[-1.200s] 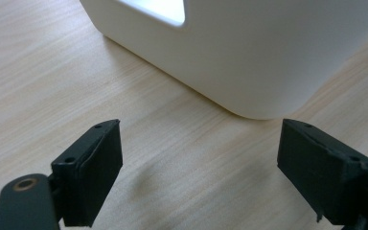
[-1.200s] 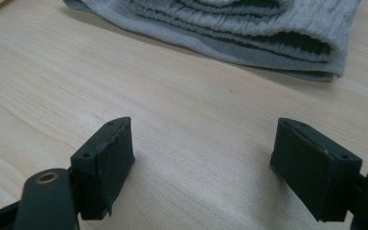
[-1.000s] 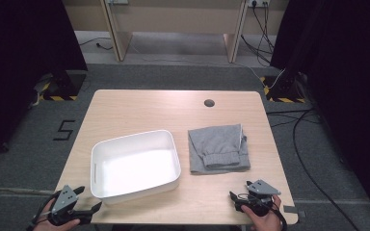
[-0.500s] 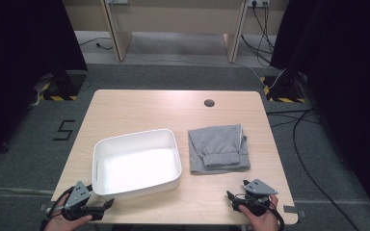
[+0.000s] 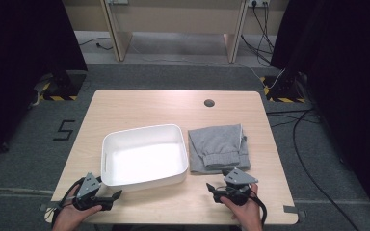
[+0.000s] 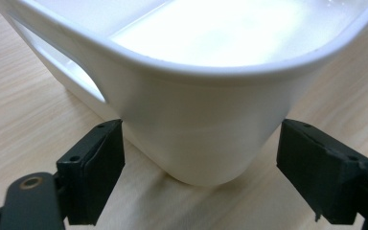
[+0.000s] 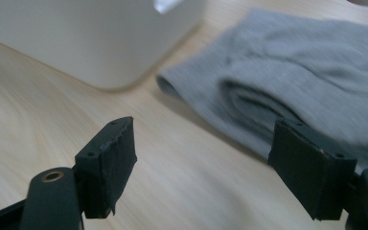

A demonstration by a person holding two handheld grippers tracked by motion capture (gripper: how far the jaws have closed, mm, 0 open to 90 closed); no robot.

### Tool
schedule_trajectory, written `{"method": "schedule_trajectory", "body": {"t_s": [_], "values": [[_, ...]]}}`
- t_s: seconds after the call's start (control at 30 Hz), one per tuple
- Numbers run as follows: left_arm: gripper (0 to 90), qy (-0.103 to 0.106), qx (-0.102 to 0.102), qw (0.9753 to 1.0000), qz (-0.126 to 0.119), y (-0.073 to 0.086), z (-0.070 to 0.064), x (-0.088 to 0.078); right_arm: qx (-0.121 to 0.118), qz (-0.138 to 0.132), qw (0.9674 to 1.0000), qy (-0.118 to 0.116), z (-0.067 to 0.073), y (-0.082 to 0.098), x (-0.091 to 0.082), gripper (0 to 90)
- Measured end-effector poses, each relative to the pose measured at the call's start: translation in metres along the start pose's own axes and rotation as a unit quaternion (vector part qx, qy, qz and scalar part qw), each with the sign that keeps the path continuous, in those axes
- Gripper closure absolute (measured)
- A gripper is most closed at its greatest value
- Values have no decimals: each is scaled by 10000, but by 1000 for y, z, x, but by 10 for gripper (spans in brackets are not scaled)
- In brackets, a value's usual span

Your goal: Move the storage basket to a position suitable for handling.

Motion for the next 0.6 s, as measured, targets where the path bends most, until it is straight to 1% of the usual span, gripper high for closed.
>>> {"method": "schedule_trajectory", "body": {"t_s": [0.03, 0.07, 0.1, 0.13, 0.17, 0.2, 0.23, 0.27, 0.3, 0.37, 0.4, 0.47, 0.53, 0.6], "values": [[167, 31, 14, 10000, 21, -3, 1, 5, 41, -29, 9999, -164, 6, -8, 11, 249], [168, 31, 14, 10000, 21, -3, 1, 5, 41, -29, 9999, -164, 6, -8, 11, 249], [168, 68, 37, 10000, 46, -6, 3, 10, -65, -86, 9995, -289, 13, -17, 26, 249], [168, 68, 37, 10000, 46, -6, 3, 10, -65, -86, 9995, -289, 13, -17, 26, 249], [168, 81, 42, 9999, 61, -7, 3, 12, -110, -100, 9993, -334, 15, -21, 31, 249], [168, 105, 51, 9999, 75, -9, 4, 15, -165, -113, 9991, -385, 19, -24, 37, 249], [171, 146, 61, 9998, 89, -10, 4, 18, -275, -159, 9983, -480, 24, -31, 50, 249], [171, 182, 58, 9998, 100, -12, 5, 20, -275, -159, 9983, -480, 24, -31, 50, 249], [174, 234, 40, 9997, 95, -14, 7, 23, -298, -152, 9981, -515, 27, -37, 61, 234], [180, 292, 19, 9995, 97, -17, 9, 30, -269, -140, 9979, -575, 29, -40, 69, 210], [181, 299, 25, 9995, 100, -18, 10, 32, -262, -131, 9981, -538, 30, -41, 73, 182], [183, 306, 0, 9995, 114, -20, 13, 35, -411, -60, 9982, -424, 29, -43, 79, 163], [181, 314, -14, 9994, 116, -21, 15, 37, -409, -54, 9984, -399, 28, -44, 81, 162], [179, 342, -62, 9993, 116, -23, 19, 40, -328, -66, 9987, -379, 27, -45, 84, 162]]}}
Point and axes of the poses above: each handheld gripper's, and its own axes: x roughly forward along the jaws, y roughly out of its underside, z roughly to its left, the point moved 2 cm from there along x, roughly forward along the jaws, and after that the axes turned 11 degrees about -z, right-handed, at the moved point
